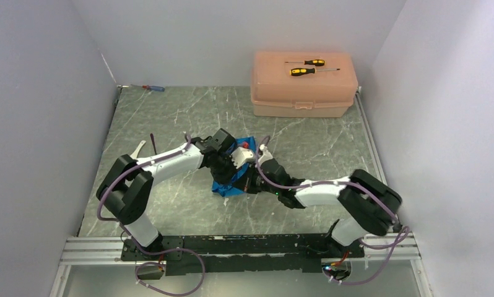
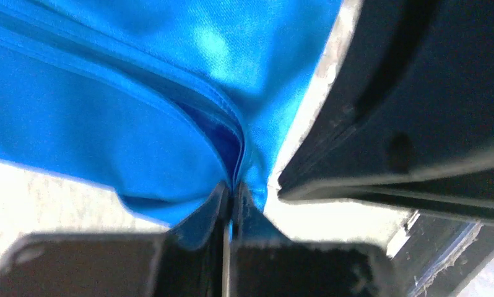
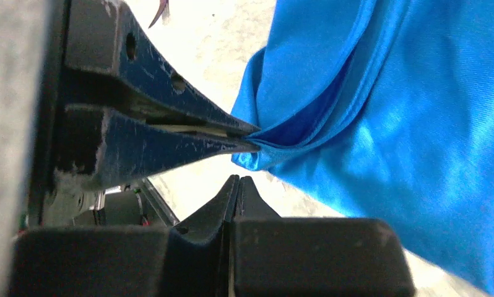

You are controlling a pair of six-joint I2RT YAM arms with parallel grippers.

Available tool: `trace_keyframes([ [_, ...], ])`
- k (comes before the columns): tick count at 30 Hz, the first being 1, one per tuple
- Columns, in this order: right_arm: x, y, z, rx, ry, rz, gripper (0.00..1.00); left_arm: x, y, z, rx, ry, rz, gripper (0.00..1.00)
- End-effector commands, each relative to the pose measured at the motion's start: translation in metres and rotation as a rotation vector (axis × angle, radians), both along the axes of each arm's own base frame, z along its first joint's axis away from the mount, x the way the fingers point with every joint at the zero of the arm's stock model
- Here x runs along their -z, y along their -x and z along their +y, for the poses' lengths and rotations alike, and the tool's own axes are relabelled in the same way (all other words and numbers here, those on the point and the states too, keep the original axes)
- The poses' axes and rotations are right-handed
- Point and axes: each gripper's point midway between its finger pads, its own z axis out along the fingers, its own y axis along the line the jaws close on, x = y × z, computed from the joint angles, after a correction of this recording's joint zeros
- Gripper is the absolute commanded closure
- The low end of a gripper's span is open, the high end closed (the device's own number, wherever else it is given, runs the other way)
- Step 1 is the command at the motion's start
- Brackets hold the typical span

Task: Fold the napkin into a case and place the utensils inside
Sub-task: Smooth out the 2/3-rectangle-folded napkin at the center of the board.

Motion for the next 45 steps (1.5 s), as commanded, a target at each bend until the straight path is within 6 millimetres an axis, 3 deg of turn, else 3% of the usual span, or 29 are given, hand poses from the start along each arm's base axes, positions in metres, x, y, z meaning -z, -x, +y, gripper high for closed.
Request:
trace_keyframes([
  [1, -0.024, -0.016, -0.030, 0.072, 0.033, -0.076, 1.00, 0.007, 0.009, -0.005, 0.055, -0.004, 0.012, 0.96],
  [6, -0.013, -0.037, -0.056, 0.104, 0.081, -0.046, 1.00, 0.005, 0.015, -0.015, 0.083, 0.002, 0.014, 0.96],
  [13, 0.021, -0.045, -0.085, 0.128, 0.173, 0.008, 1.00, 0.008, 0.021, -0.012, 0.136, -0.026, 0.005, 0.97],
  [19, 0.042, -0.038, -0.077, 0.066, 0.168, 0.067, 1.00, 0.023, 0.026, -0.014, 0.191, -0.073, 0.005, 0.92],
  [21, 0.040, -0.037, -0.075, 0.058, 0.156, 0.071, 1.00, 0.029, 0.025, -0.011, 0.189, -0.095, 0.009, 0.89],
  [25, 0.014, -0.049, -0.082, 0.064, 0.172, 0.002, 1.00, 0.029, 0.027, -0.010, 0.178, -0.092, 0.011, 0.64],
  [30, -0.008, -0.060, -0.080, 0.039, 0.172, -0.045, 1.00, 0.007, 0.025, -0.015, 0.176, -0.059, -0.014, 0.37],
  [35, -0.006, -0.052, -0.088, 0.036, 0.199, -0.020, 1.00, -0.016, 0.024, -0.019, 0.187, -0.032, -0.029, 0.32],
  [40, 0.010, -0.035, -0.102, 0.044, 0.240, 0.023, 1.00, -0.028, 0.020, -0.018, 0.176, -0.029, -0.057, 0.21],
  [45, 0.017, -0.017, -0.090, 0.007, 0.254, 0.019, 1.00, -0.043, 0.014, -0.014, 0.147, -0.016, -0.056, 0.15],
])
